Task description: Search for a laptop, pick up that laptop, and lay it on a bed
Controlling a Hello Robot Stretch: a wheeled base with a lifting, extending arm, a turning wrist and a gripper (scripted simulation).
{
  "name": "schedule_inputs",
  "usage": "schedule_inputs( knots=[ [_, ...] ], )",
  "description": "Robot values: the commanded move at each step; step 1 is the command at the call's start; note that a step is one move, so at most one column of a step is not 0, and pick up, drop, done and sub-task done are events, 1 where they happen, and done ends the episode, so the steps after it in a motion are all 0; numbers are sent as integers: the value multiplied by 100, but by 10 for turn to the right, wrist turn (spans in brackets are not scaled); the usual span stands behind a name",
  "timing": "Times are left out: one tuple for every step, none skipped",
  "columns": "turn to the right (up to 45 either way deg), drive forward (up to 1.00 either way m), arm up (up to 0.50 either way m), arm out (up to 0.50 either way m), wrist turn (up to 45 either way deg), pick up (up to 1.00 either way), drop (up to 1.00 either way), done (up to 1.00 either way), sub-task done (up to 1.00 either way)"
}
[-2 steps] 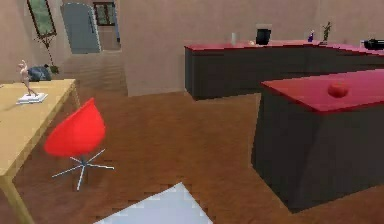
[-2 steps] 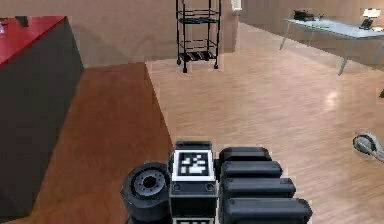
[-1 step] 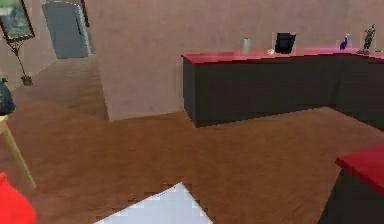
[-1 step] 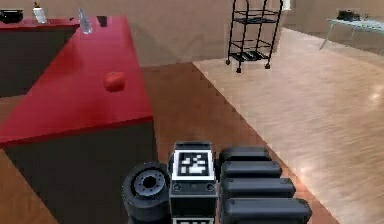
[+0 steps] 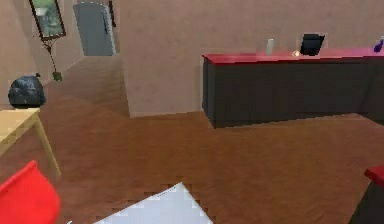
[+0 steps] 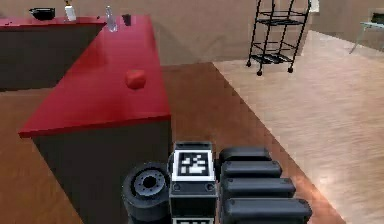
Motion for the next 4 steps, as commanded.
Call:
schedule_inputs(
  knots=[
    [0, 55, 0, 0, 0, 0, 0, 0, 0],
    [-270, 0, 0, 0, 0, 0, 0, 0, 0],
    [0, 80, 0, 0, 0, 0, 0, 0, 0],
    [-210, 0, 0, 0, 0, 0, 0, 0, 0]
  ],
)
